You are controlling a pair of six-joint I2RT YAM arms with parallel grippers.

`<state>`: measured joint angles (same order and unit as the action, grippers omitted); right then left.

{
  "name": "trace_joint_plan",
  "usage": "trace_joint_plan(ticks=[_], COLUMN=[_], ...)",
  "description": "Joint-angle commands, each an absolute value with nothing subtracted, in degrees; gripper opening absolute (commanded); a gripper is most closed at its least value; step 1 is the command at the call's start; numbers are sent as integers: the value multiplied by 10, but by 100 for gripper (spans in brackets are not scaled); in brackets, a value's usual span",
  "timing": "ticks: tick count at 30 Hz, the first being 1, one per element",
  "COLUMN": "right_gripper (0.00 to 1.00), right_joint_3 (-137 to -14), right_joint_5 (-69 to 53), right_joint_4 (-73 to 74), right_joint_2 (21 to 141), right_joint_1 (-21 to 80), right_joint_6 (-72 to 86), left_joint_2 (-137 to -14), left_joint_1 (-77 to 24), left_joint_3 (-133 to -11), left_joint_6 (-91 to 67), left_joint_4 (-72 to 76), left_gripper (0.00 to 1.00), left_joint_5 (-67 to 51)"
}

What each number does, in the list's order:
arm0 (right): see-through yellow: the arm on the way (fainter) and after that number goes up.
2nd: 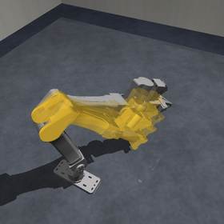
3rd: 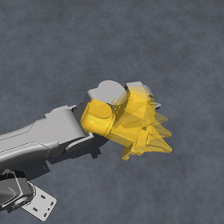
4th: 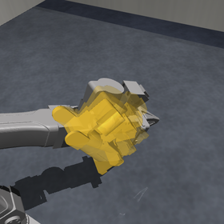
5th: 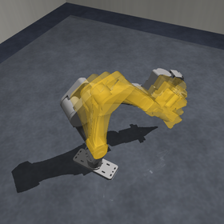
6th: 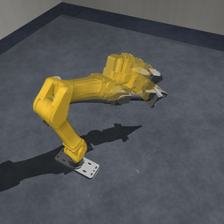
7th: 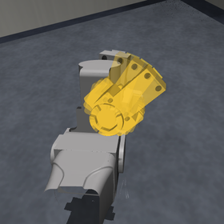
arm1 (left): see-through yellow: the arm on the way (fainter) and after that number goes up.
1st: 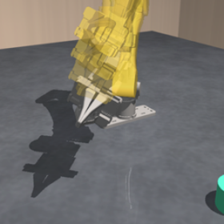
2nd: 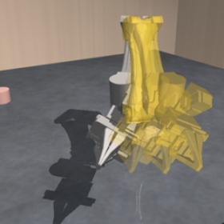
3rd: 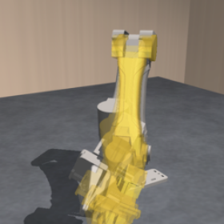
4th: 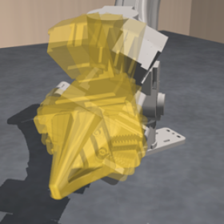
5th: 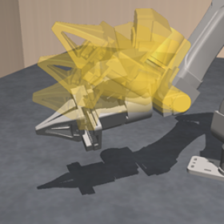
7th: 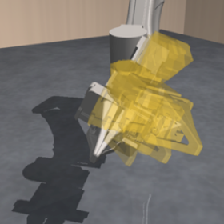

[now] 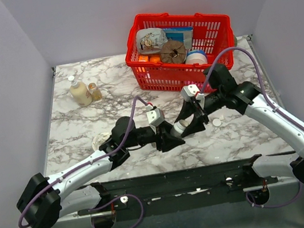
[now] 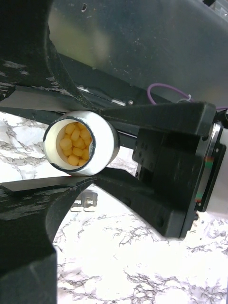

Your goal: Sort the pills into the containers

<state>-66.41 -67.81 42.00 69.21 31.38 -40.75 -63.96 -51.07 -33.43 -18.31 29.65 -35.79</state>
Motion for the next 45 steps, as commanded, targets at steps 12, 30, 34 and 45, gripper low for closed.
trace_joint_plan(ticks=[12,30,34,45], right_gripper=[100,100,100,100], right_joint_3=[-704,-535,-526,-503], right_joint_5=[-671,-584,-598,-600], right_joint_4=[390,257,239,218], right_joint_2=[664,573,574,585], right_joint_1=[256,55,39,20], right_joint_6=[-340,-261,-248,-241], left_joint_2=[-600,-454,-523,-506], left_joint_1=[-497,-413,-410,-349], left_joint_3=[-359,-237,-323,-419], left_joint_6=[-68,-325,-468,-490], left_joint_4=[113,735,958,886], left_gripper=[0,0,0,0], left_joint_5=[-319,-271,-268,-359])
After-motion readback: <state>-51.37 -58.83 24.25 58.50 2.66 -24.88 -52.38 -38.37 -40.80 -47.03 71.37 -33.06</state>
